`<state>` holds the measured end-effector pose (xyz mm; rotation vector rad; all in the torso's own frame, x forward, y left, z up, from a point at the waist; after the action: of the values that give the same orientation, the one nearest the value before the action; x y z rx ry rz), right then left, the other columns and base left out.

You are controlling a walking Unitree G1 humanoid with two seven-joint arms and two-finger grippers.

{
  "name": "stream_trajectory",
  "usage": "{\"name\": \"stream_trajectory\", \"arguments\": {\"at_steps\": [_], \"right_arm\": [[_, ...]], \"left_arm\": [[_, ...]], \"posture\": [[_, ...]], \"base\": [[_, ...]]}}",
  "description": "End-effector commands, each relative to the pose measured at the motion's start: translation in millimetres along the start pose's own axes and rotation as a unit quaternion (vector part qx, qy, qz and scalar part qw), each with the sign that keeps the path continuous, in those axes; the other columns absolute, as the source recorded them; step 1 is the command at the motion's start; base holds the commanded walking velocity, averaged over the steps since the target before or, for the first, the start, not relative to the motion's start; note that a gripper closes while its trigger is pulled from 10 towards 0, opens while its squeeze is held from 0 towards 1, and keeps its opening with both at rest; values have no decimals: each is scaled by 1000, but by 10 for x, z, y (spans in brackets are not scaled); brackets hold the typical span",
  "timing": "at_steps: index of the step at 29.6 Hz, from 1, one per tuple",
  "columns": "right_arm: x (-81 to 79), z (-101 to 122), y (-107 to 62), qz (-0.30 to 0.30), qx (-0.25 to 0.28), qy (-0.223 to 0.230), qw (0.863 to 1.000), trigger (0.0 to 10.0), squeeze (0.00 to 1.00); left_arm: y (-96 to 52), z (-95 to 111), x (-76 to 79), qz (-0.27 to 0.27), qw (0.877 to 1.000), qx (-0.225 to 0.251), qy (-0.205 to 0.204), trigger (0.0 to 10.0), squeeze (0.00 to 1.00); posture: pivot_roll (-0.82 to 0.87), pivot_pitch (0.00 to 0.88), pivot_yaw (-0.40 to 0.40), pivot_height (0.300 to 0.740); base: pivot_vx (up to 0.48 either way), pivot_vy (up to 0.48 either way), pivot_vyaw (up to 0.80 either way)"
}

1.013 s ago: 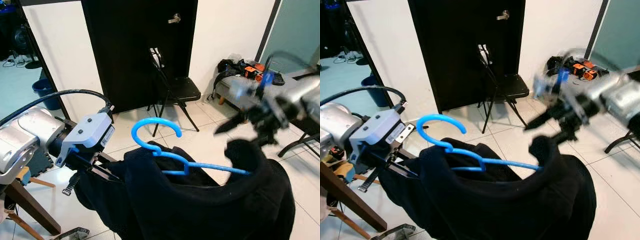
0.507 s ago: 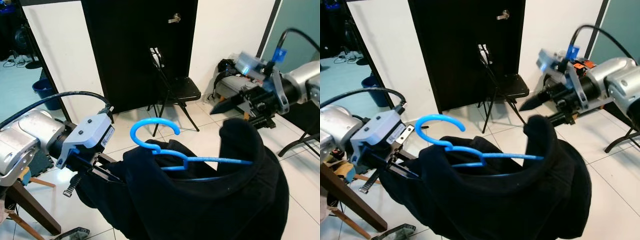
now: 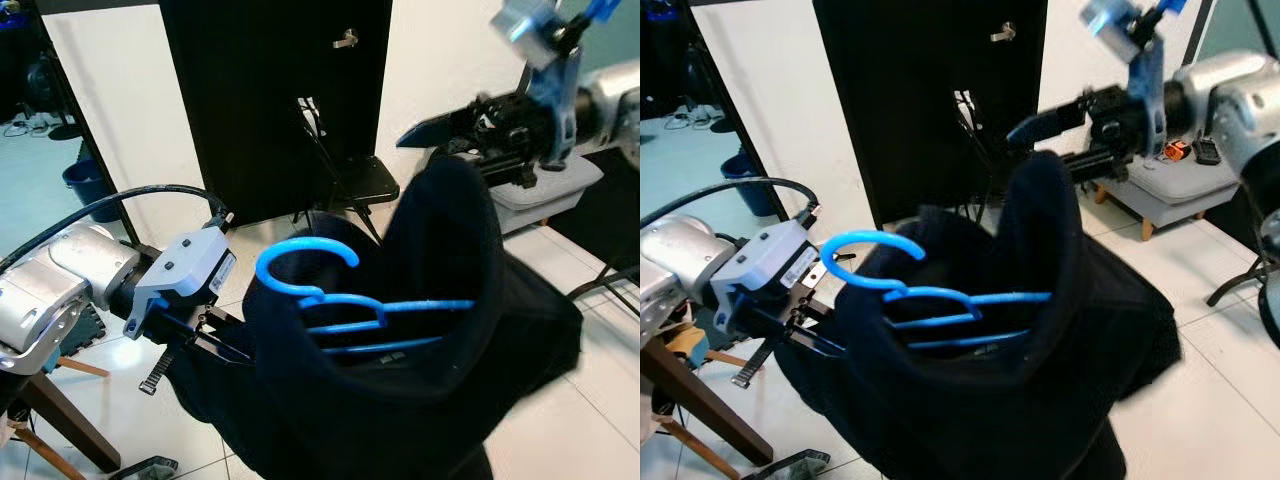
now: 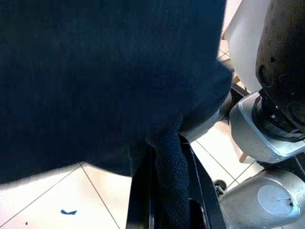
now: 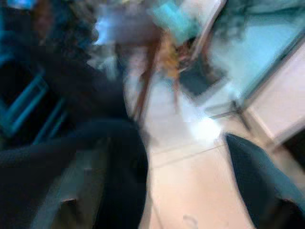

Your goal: Hang hanger

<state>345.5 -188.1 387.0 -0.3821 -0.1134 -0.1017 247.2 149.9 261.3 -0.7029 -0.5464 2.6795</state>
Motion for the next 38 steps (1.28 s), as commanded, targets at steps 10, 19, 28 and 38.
{"name": "stream_trajectory", "arguments": {"at_steps": [10,19,28,38], "right_arm": [[95,-74,49,-34,-151,-52,987,10000,0],[80,5,-223,-74,-33,-41,996,10000,0],[-100,-393,-761,-130,79,4,988,10000,0],[-211,-1091,-484,-116,120,96,981,10000,0]], "left_arm": [[40,60,-36,-2,1000,3,29,10000,0],[-21,61,-133,61,998,-7,34,10000,0],[-536,-193,-319,270,958,-98,-15,10000,0],[-645,-270,-295,321,941,-100,-37,10000,0]], "posture": [[-132,0,-17,740],[-101,0,-31,740],[-117,0,2,740],[-127,0,15,740]], "base": [[0,0,0],[0,0,0],[0,0,0],[0,0,0]]}}
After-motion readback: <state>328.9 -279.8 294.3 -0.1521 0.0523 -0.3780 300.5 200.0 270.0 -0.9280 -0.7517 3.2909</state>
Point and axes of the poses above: a point about 5 cm out from each wrist's last joint towards the gripper, its own y axis pointing out of the wrist towards the gripper, its own z axis along the axis of the wrist's last joint, x = y × z, the point moved 1 cm from there along y, pointing out of the wrist towards the gripper, and after that the axes turned 8 degrees about y, right-handed, at the moved point
